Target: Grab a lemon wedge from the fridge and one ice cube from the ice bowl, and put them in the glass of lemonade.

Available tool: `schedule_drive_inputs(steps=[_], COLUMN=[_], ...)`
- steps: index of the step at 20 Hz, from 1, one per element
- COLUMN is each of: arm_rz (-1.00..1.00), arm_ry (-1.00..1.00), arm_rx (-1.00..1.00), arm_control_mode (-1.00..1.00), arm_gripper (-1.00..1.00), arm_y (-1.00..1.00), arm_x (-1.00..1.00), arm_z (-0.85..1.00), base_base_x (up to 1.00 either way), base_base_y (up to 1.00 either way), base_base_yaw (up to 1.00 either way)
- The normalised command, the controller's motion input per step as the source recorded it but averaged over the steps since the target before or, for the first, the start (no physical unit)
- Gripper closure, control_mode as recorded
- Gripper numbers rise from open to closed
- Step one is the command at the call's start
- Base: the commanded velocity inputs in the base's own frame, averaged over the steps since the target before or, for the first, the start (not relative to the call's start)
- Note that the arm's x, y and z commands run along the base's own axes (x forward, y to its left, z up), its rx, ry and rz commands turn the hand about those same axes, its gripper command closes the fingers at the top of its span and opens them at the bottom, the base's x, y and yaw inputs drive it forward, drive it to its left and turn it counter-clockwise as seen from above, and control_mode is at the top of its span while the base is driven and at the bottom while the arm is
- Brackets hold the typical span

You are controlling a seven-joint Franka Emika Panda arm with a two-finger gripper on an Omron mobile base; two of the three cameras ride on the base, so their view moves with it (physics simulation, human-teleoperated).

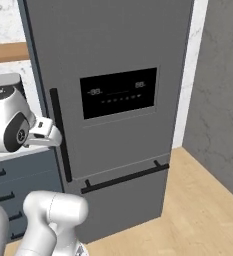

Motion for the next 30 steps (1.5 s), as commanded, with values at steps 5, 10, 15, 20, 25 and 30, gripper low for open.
schedule_drive_inputs(steps=[5,10,15,20,25,30], arm_rz=[0.0,0.0,0.07,0.32,0.25,0.05], arm_ry=[0.0,0.0,-0.04,-0.1,-0.03,0.08], arm_rx=[0.0,0.0,0.01,0.14,0.08,0.01], arm_control_mode=[1.0,1.0,-1.0,-1.0,-1.0,-1.0], arm_gripper=[-1.0,-1.0,-1.0,-1.0,-1.0,-1.0], arm_y=[0.0,0.0,0.0,-0.07,-0.06,-0.03], arm_x=[0.0,0.0,0.0,0.01,0.23,0.07], arm_z=[0.0,0.0,0.0,0.0,0.05,0.03], base_base_x=[-0.49,-0.11,0.0,0.0,0.0,0.0], base_base_y=[-0.01,0.0,0.0,0.0,0.0,0.0], base_base_yaw=[-0.01,0.0,0.01,0.0,0.0,0.0])
